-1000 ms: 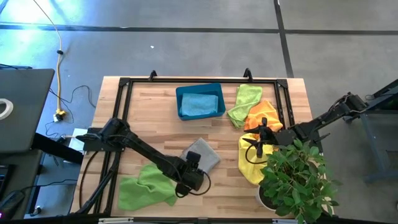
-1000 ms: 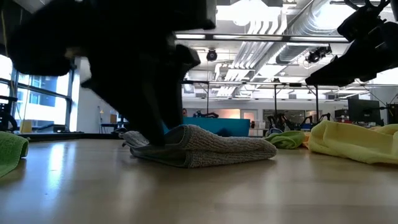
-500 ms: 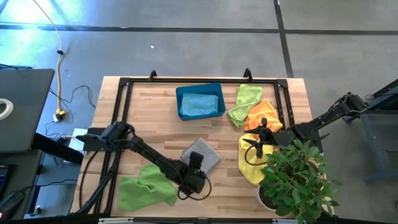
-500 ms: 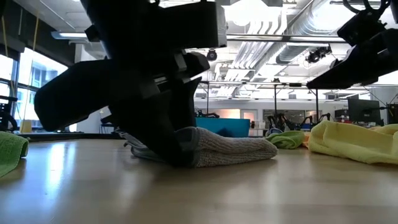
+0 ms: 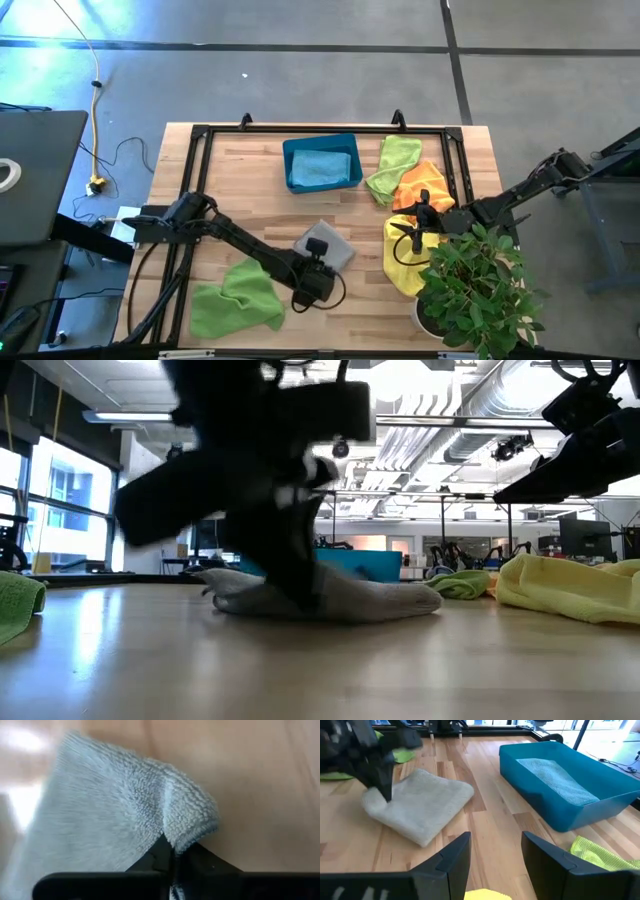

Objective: Fold microfiber towels
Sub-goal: Stack the gray microfiber cloth on the blue microfiber cloth in the blue bin

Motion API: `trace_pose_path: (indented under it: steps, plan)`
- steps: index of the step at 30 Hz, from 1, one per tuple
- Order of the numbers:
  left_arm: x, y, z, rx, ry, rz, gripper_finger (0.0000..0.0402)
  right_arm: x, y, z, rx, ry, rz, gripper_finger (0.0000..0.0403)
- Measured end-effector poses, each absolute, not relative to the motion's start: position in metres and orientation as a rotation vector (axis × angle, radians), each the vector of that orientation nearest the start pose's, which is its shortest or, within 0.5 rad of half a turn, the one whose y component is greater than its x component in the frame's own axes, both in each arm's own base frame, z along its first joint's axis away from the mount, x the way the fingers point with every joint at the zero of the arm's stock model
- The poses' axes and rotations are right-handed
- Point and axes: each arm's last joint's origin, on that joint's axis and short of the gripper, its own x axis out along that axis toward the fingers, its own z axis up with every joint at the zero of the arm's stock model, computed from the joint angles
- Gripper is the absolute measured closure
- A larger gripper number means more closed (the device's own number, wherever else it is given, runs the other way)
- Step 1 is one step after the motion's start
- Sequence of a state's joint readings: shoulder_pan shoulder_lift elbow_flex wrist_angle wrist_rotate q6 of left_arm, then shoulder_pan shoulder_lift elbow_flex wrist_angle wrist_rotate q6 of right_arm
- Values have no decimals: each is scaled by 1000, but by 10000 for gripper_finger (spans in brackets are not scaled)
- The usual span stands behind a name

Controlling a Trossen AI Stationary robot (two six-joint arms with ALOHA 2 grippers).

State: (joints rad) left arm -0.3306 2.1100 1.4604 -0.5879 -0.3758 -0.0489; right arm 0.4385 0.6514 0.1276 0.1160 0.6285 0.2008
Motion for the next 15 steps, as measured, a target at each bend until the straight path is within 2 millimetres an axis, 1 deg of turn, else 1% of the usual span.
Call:
trace_pose_path:
  steps: [3,5,6,11,15]
  plan:
    - [400,-122,165,403,1123,101,397,130,42,157,-9,331,-221,236]
    - [400,-115,176,435,1114,119,398,130,42,157,-10,331,-221,236]
    - [401,-110,181,457,1108,135,397,130,42,157,-9,331,-221,236]
    - [411,-76,217,574,997,211,399,130,42,156,-14,338,-221,236]
    - [424,-43,230,529,920,250,399,130,42,155,-20,347,-222,236]
